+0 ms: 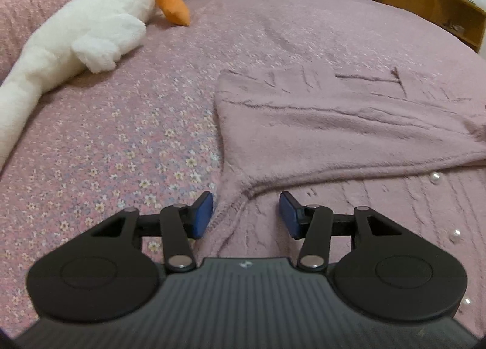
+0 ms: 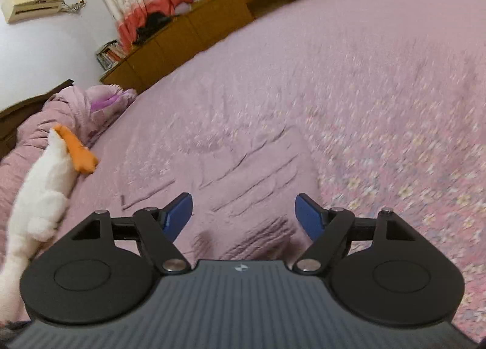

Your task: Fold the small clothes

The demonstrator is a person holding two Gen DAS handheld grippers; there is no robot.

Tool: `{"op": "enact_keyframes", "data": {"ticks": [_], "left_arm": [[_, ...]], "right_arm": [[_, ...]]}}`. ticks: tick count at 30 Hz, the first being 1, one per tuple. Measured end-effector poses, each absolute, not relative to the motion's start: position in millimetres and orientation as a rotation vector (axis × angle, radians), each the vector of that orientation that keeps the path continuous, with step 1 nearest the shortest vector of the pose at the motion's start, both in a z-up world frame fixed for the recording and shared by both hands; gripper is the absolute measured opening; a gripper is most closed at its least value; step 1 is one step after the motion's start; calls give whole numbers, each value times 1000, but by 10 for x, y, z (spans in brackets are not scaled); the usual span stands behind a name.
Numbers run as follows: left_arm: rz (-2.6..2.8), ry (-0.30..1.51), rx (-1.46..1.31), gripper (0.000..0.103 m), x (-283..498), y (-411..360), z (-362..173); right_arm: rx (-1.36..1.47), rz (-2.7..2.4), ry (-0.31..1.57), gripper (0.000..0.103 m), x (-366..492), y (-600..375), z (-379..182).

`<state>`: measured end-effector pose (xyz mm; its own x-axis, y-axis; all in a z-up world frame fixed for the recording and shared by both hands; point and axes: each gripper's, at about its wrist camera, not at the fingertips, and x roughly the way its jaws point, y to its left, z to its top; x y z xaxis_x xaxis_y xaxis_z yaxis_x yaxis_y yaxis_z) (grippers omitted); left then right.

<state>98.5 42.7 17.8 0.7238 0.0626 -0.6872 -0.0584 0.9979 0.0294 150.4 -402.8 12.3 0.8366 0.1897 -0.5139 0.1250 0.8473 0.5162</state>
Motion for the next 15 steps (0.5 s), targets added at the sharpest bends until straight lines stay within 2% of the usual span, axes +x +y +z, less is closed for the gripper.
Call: {"op": "enact_keyframes", "data": {"ticks": [1, 2, 11, 15], "left_arm": [[75, 743, 14, 35, 1005, 429, 166], [89, 733, 19, 16, 1025, 433, 155], [214, 703, -310, 14, 942, 978, 83], [216, 722, -337, 15, 979, 1011, 128]], "right_arm": [[570, 37, 594, 81, 1516, -4037, 126], [565, 37, 596, 81, 1520, -4039, 137], [476, 61, 576, 81, 1461, -3913, 216], [473, 46, 608, 81, 1450, -3899, 183]]}}
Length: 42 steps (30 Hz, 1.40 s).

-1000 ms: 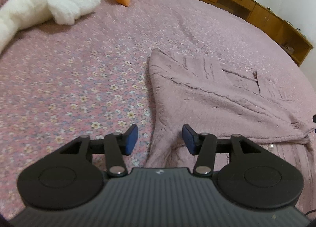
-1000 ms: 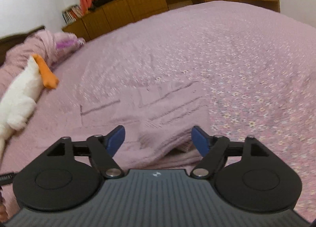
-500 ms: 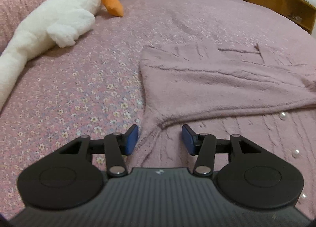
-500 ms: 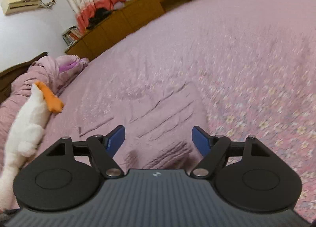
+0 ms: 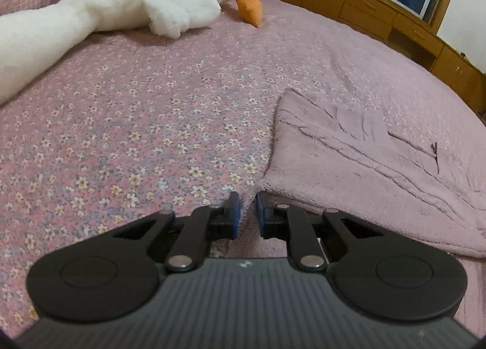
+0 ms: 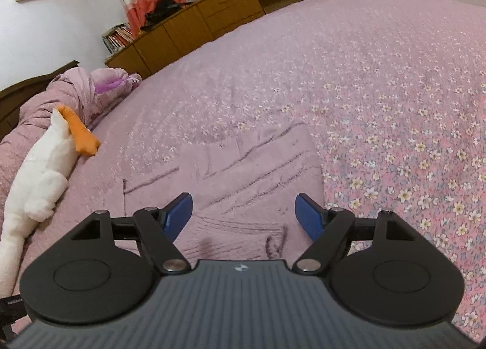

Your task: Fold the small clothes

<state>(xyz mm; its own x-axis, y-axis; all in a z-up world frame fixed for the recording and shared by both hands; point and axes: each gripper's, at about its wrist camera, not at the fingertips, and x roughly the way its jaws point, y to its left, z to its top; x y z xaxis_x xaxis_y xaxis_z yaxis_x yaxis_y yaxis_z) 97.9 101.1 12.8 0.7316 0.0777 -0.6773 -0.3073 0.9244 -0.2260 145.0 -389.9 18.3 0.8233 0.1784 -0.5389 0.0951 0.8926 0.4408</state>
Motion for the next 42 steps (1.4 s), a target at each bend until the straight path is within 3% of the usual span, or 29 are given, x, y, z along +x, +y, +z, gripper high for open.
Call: {"op": "enact_keyframes", "data": {"ticks": [6, 9, 12, 16, 22, 24, 28, 31, 33, 35, 42], "left_arm": [[148, 743, -298, 16, 996, 999, 388], [126, 709, -272, 30, 1026, 979, 515], [121, 705, -253, 34, 1182, 944, 553], [108, 727, -297, 34, 1436, 945, 444], [65, 742, -236, 35, 1651, 728, 253], [54, 732, -170, 44, 1663, 637, 214], [30, 718, -51, 45, 1674, 543, 150], [19, 703, -81, 45, 1653, 604, 129], [14, 692, -126, 45, 1609, 669, 111], [6, 676, -150, 45, 1583, 720, 94], [40, 677, -218, 48, 1610, 859, 35]], "right_arm": [[476, 39, 651, 80, 1455, -3959, 163], [484, 24, 678, 66, 1482, -3980, 131], [479, 0, 699, 58, 1501, -3982, 99], [399, 29, 715, 58, 1541, -3864, 95], [56, 27, 699, 58, 1557, -3422, 44], [37, 12, 688, 59, 1574, -3419, 34], [73, 43, 703, 58, 1540, -3497, 52], [74, 38, 697, 41, 1486, -3467, 62], [67, 36, 682, 20, 1495, -3417, 80], [71, 11, 638, 16, 1502, -3405, 130], [-17, -77, 458, 15, 1500, -3321, 215]]}}
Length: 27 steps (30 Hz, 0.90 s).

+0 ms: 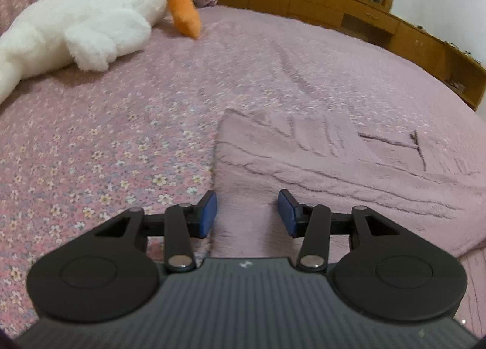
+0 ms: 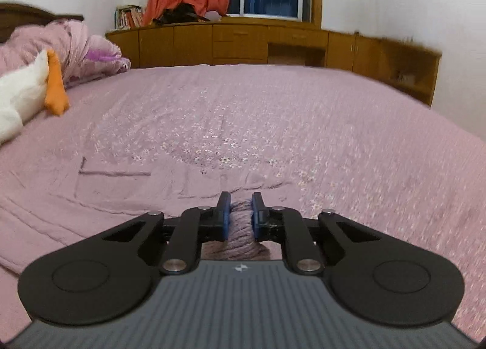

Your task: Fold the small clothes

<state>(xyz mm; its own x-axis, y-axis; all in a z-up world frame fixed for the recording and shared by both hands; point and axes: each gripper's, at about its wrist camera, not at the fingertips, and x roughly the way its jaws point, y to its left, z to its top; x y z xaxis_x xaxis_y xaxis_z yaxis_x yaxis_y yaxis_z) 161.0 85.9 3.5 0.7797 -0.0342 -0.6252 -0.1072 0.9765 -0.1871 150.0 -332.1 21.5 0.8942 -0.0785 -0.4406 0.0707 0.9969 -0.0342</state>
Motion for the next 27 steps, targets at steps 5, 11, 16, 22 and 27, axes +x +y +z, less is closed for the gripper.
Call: {"op": "enact_keyframes", "data": {"ticks": [5, 11, 16, 22, 27], "left_arm": [[20, 690, -305, 48, 1616, 995, 12], [27, 682, -246, 49, 1615, 901, 13], [32, 675, -230, 50, 1621, 879, -3], [27, 676, -232, 50, 1625, 897, -3], [37, 668, -214, 50, 1555, 906, 47]], "right_arm": [[-42, -122, 569, 27, 1633, -3330, 43], [21, -225, 553, 71, 1510, -3596, 170], [104, -146, 542, 71, 1451, -3623, 189], [154, -125, 662, 80, 1538, -3711, -93], [242, -128, 646, 84, 1541, -3883, -67]]}}
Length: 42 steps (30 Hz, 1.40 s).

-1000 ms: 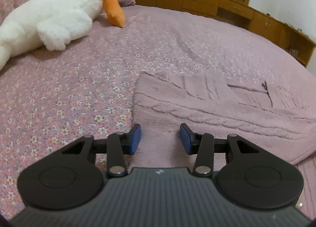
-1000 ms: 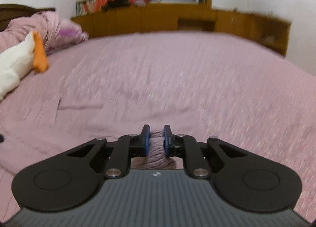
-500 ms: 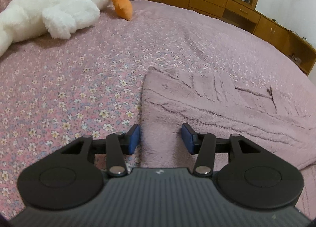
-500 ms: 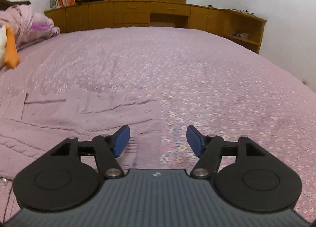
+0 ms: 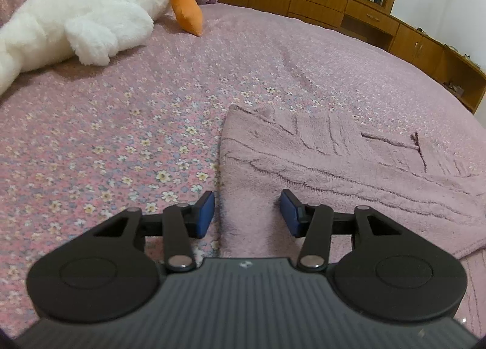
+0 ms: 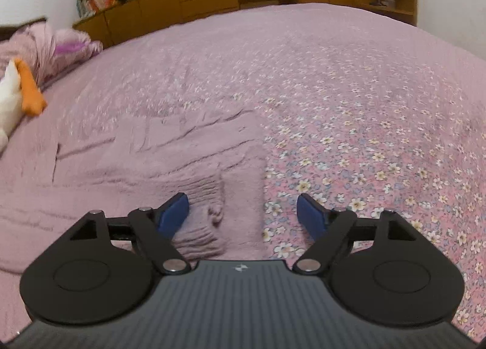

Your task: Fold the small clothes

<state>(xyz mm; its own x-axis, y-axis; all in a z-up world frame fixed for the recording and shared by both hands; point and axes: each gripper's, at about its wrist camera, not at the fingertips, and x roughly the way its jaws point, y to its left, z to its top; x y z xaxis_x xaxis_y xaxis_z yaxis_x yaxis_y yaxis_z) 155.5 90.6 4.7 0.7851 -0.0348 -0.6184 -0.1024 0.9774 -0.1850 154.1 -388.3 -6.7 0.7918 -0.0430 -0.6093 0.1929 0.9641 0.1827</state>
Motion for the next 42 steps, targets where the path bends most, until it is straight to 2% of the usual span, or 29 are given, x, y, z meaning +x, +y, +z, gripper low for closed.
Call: {"op": "enact_keyframes", "data": {"ticks": [4, 9, 17, 22, 31, 42], "left_arm": [[62, 666, -167, 49, 1434, 878, 148], [44, 674, -190, 49, 1231, 888, 390], [13, 673, -123, 49, 640, 829, 854], [-50, 667, -172, 49, 209, 804, 1021], [-113, 698, -81, 49, -368, 551, 1028], [-201, 745, 8, 49, -734, 204, 851]], "right_arm": [[334, -121, 604, 86, 1371, -3989, 36], [509, -1, 565, 93, 1098, -4097, 255], [572, 133, 564, 95, 560, -3943, 494], [504, 197, 559, 95, 12, -3772, 658], [339, 274, 577, 95, -938, -3340, 806], [196, 317, 670, 96, -1512, -3078, 693]]}}
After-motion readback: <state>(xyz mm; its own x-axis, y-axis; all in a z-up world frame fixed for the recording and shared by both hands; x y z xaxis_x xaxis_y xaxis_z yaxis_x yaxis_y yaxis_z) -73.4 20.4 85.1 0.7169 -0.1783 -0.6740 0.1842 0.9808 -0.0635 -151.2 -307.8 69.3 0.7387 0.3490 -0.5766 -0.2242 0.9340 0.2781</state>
